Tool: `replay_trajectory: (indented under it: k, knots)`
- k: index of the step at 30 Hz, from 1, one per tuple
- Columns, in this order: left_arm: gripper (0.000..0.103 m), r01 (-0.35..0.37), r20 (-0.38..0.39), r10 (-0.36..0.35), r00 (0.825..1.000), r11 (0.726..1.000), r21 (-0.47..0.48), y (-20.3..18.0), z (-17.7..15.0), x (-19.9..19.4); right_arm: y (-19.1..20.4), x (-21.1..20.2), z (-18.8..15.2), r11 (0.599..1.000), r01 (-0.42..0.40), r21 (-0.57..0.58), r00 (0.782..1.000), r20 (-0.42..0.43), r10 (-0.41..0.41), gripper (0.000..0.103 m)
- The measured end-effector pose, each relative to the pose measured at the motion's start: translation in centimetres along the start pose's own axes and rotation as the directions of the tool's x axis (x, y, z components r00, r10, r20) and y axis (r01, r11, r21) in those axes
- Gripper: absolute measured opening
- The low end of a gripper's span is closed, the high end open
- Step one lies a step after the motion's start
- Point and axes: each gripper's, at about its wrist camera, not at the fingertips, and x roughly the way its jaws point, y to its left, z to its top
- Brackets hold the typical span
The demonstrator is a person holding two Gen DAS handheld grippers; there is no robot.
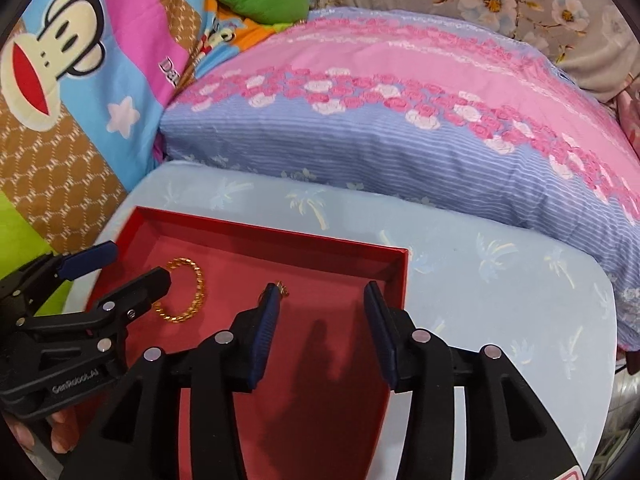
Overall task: Organize jewelry
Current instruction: 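Carry the bangle and ring into the red tray and open both tools, then withdraw both tools from the tray back over the remaining jewelry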
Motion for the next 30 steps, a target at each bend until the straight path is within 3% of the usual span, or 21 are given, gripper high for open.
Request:
replay_trajectory:
  k: [7,15,21,30]
  knots:
    - [0.075,0.024,0.080,-0.023,0.997,1.000,-0.010,0.3,-2.2,-6.2,-0.3,-6.1,-2.9,0.998,-0.044,0.036,0.997,0.066,0.042,0.050]
    - [0.075,0.001,0.140,-0.001,0.990,1.000,0.004,-0.2,-8.6,-13.0,0.5,-12.4,-9.4,0.999,-0.015,0.029,0.992,0.123,0.011,0.053]
    - [0.075,-0.025,0.140,0.023,0.990,1.000,0.008,-0.4,-14.3,-15.0,1.4,-14.8,-15.4,0.999,0.001,0.032,0.993,0.122,-0.005,0.056]
    - [0.075,-0.052,0.112,0.060,0.992,0.996,-0.075,0.7,-22.5,-15.4,2.7,-15.3,-24.7,0.996,0.049,0.078,0.995,0.087,-0.055,0.056]
